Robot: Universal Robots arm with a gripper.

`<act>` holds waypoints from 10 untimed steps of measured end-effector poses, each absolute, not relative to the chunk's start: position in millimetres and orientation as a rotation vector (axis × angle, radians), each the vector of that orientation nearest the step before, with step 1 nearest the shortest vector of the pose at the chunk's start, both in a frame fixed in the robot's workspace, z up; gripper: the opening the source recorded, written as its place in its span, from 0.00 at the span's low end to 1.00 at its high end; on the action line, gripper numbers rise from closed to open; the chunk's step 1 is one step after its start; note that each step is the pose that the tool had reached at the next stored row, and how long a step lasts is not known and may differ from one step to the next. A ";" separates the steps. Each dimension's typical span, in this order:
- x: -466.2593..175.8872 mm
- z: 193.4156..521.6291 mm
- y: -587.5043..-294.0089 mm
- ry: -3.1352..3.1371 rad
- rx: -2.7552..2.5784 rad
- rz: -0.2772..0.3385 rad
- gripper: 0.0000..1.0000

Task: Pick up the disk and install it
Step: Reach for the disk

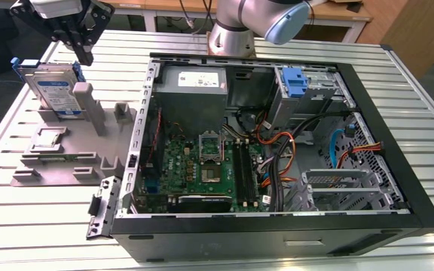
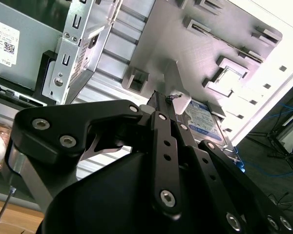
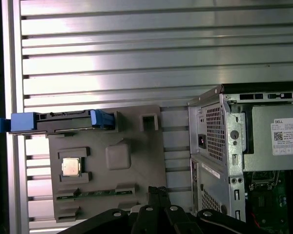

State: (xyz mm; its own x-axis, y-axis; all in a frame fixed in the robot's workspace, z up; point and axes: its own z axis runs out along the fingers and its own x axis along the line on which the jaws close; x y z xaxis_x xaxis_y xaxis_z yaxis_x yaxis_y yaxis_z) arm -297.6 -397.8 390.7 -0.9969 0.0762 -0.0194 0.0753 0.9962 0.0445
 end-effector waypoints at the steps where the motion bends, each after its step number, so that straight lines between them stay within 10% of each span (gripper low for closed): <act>1: -297.6 390.7 -397.8 3.118 0.118 0.068 0.10; 10: -311.4 390.6 -396.8 3.118 0.118 0.068 0.10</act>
